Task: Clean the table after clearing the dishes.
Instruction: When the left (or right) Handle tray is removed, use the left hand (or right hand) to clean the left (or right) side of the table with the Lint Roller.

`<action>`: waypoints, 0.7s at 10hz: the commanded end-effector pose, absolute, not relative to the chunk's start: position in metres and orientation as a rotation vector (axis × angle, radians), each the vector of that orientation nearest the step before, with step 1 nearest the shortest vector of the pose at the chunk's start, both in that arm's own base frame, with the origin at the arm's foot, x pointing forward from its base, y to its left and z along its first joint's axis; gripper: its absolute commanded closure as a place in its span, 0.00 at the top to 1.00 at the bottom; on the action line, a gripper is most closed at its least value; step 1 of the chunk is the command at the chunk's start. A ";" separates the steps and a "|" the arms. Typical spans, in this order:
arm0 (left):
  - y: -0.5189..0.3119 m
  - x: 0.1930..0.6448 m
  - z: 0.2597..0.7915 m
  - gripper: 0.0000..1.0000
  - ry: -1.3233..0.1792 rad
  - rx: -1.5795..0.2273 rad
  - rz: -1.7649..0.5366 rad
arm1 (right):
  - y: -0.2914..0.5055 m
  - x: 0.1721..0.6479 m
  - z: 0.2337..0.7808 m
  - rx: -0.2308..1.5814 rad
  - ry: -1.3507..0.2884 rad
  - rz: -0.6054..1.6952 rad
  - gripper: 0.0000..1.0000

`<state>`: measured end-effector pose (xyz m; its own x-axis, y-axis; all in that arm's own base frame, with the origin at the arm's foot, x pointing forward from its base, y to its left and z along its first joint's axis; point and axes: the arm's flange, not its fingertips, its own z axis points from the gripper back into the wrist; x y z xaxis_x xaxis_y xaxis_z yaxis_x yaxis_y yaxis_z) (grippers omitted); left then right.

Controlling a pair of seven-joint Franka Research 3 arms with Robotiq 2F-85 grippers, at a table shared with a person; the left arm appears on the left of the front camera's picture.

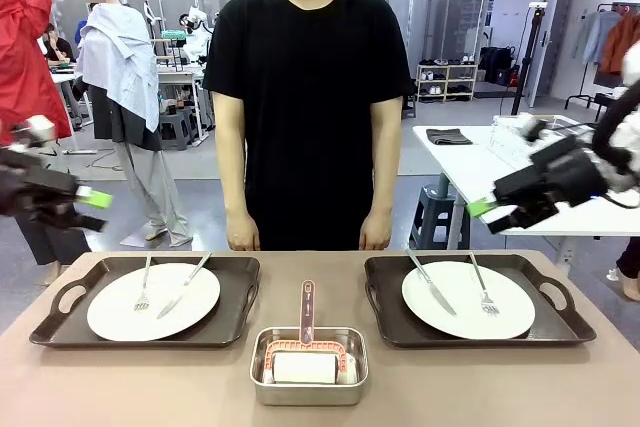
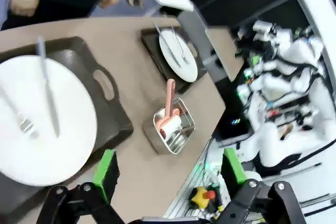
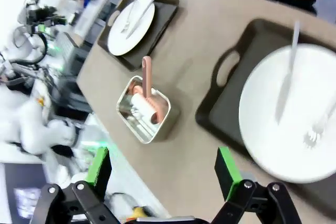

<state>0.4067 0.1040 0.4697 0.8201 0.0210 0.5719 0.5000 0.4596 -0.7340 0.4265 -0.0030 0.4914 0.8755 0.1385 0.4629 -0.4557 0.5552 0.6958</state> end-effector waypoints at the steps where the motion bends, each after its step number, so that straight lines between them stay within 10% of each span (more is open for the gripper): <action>1: 0.155 0.412 0.450 1.00 -0.560 -1.100 -0.163 | -0.069 0.415 0.476 0.995 -0.373 0.198 1.00; 7: 0.316 0.341 0.408 1.00 -0.644 -1.059 0.214 | -0.250 0.331 0.413 1.107 -0.459 -0.352 1.00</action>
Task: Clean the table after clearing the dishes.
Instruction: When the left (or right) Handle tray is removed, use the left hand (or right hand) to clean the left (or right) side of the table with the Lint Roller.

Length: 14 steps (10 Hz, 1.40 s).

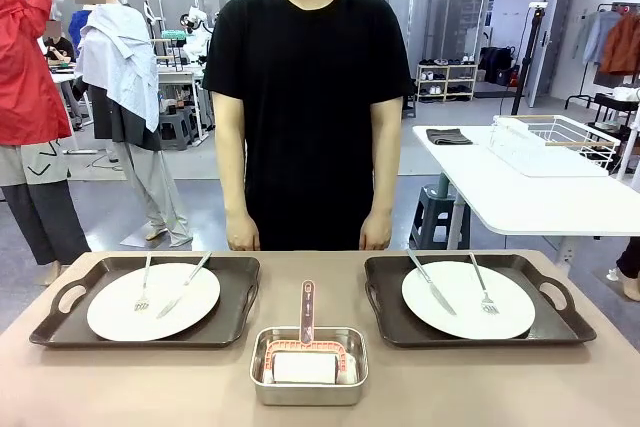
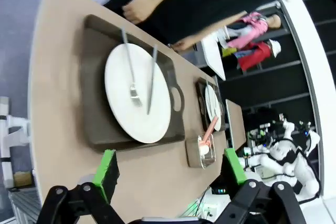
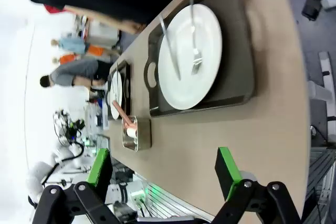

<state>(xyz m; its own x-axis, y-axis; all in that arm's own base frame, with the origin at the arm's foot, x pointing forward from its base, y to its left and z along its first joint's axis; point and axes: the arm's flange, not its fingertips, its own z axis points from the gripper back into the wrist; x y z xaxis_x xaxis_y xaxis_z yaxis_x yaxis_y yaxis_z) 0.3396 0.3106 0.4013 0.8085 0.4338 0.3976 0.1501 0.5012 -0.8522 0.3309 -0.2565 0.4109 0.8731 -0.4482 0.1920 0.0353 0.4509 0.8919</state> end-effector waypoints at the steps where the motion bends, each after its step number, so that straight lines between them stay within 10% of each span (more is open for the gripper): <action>1: 0.322 0.335 0.408 1.00 -0.653 -1.041 0.241 | -0.256 0.327 0.409 1.101 -0.462 -0.379 1.00; 14: 0.329 0.327 0.401 1.00 -0.654 -1.028 0.232 | -0.269 0.323 0.406 1.077 -0.457 -0.362 1.00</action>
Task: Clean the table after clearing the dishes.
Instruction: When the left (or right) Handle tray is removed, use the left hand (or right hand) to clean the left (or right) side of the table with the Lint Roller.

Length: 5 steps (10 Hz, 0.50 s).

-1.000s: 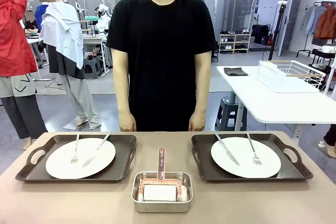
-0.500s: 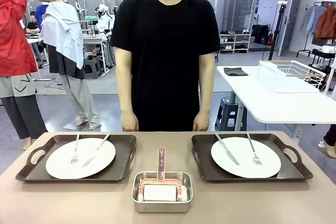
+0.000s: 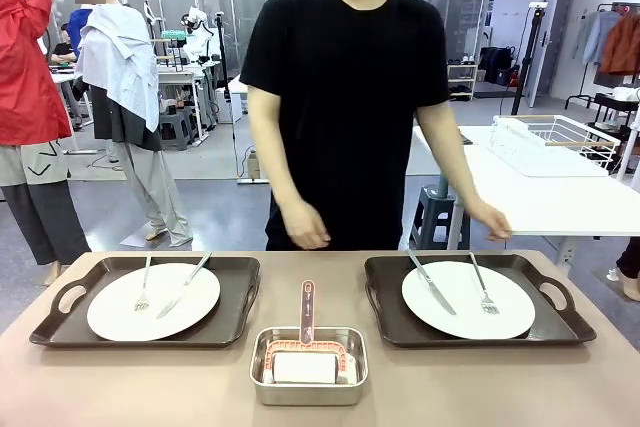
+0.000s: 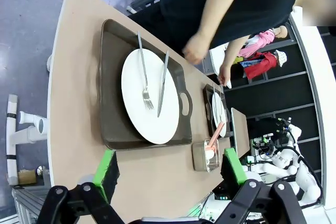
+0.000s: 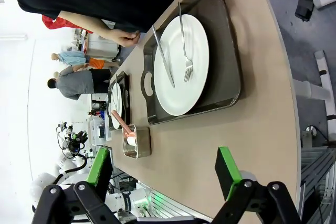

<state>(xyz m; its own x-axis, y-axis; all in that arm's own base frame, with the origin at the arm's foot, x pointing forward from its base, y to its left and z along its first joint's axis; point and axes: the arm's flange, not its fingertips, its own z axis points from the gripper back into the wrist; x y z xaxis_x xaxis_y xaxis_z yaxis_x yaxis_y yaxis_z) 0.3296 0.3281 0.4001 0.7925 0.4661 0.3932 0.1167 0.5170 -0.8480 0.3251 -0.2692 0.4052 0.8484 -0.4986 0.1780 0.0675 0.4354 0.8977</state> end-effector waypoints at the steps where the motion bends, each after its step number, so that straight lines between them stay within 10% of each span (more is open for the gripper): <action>1: 0.329 0.327 0.401 1.00 -0.654 -1.028 0.232 | -0.269 0.323 0.406 1.077 -0.457 -0.362 1.00; 5: 0.329 0.327 0.401 1.00 -0.654 -1.028 0.232 | -0.269 0.323 0.406 1.077 -0.457 -0.362 1.00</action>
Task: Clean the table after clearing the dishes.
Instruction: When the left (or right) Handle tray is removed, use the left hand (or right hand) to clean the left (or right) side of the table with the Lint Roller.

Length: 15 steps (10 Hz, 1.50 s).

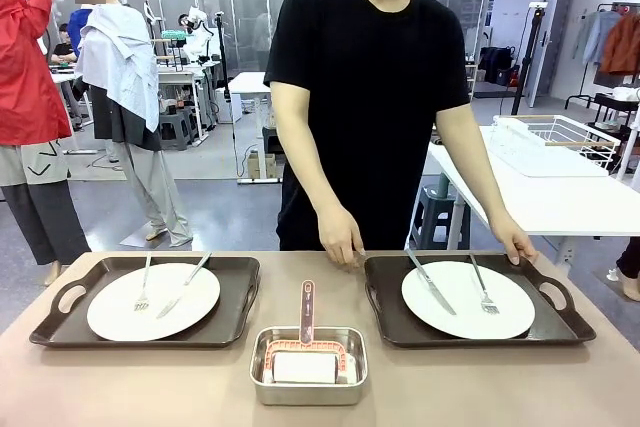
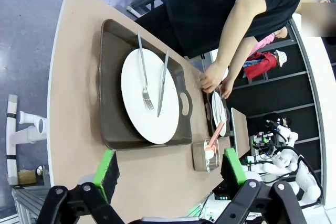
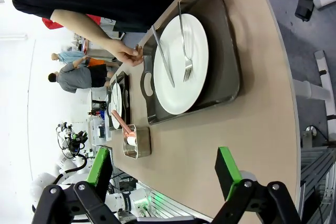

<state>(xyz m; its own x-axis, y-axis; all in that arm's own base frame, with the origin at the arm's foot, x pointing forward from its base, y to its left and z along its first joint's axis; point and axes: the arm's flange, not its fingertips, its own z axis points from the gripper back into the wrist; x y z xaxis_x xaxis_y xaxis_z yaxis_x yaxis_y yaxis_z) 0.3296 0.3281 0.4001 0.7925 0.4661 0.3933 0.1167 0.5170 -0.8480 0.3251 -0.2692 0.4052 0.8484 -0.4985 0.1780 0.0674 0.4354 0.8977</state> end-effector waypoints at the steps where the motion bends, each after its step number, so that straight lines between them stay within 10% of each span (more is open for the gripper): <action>1: 0.329 0.327 0.401 1.00 -0.654 -1.028 0.232 | -0.269 0.323 0.406 1.077 -0.457 -0.362 1.00; 15: 0.329 0.327 0.401 1.00 -0.654 -1.028 0.232 | -0.269 0.323 0.406 1.077 -0.457 -0.362 1.00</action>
